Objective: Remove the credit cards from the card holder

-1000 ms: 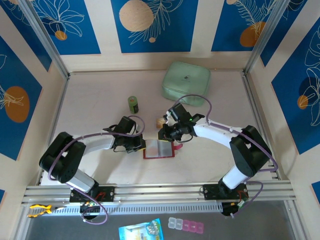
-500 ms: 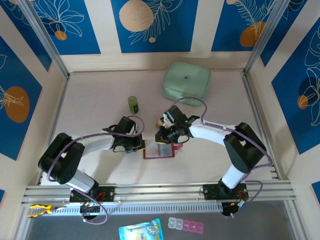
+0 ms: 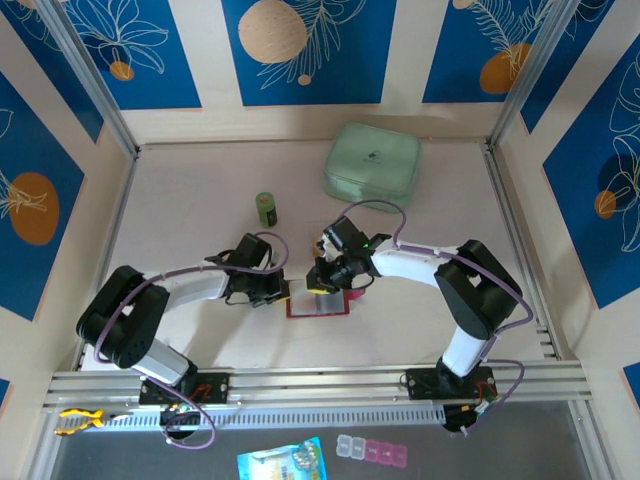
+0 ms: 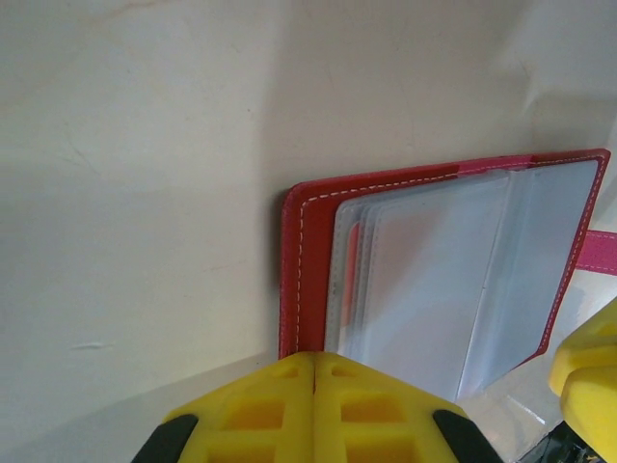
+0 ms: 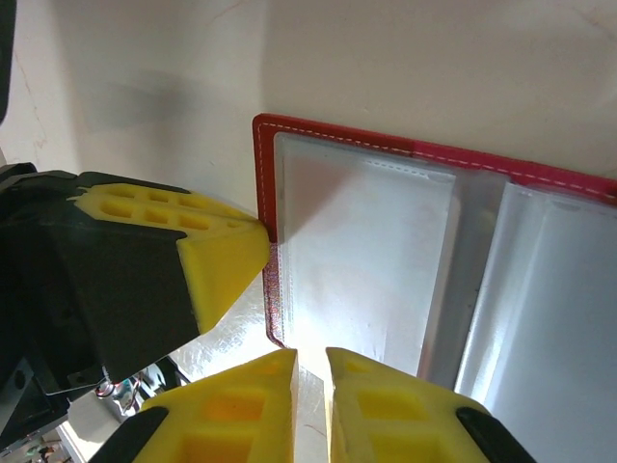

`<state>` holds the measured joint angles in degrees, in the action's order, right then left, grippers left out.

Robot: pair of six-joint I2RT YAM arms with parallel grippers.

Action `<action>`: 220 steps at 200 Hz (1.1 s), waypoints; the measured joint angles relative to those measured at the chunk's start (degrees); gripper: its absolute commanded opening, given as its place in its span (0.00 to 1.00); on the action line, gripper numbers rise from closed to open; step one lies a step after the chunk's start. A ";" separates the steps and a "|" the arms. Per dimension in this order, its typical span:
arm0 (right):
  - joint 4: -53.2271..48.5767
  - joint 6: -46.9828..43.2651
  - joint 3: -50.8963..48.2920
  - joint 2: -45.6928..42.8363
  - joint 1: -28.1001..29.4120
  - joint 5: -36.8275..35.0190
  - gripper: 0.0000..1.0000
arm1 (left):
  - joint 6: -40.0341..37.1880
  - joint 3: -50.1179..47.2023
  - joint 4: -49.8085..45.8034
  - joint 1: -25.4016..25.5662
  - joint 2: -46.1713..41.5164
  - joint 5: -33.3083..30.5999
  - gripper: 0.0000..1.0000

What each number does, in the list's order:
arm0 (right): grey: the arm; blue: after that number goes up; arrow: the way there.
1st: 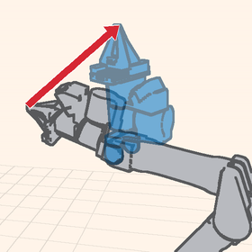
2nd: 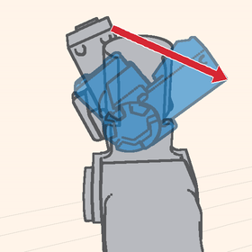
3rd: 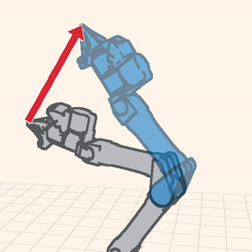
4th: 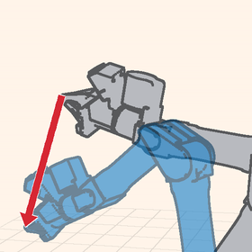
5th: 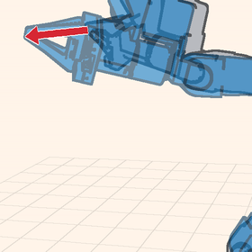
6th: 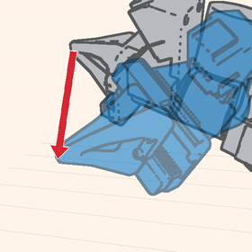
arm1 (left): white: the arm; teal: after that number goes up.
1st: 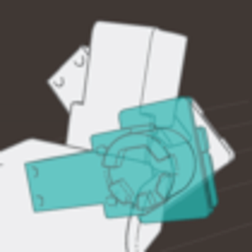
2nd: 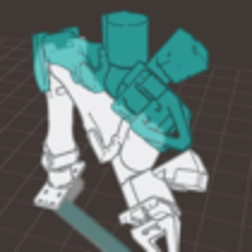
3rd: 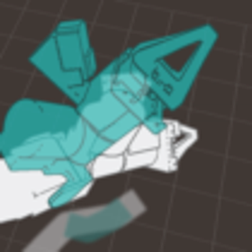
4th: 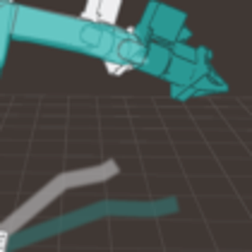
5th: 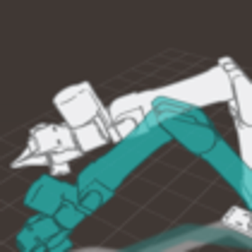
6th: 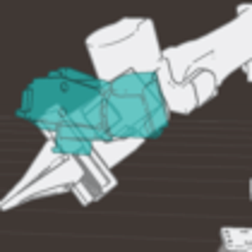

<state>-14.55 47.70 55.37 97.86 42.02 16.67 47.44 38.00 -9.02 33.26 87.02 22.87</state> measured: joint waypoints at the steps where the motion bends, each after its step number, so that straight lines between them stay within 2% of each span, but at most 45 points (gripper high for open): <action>1: 0.00 0.00 0.00 0.00 0.00 0.02 0.18 | 0.00 0.00 -0.02 0.00 0.00 -0.02 0.00; 87: 0.52 0.81 0.74 3.26 0.90 1.73 0.29 | -0.04 0.00 -0.48 0.00 0.70 -0.46 0.00; 160: 1.27 0.76 2.01 5.68 1.16 2.40 0.29 | -1.09 0.00 -0.46 0.00 1.01 -0.50 0.00; 220: -1.70 -0.94 3.06 6.23 1.14 0.02 0.29 | -1.51 0.00 -0.42 0.00 1.18 -0.46 0.00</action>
<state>-16.25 46.76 58.43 104.09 43.16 16.69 45.93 38.00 -9.43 33.26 88.20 22.41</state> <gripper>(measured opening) 0.294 0.061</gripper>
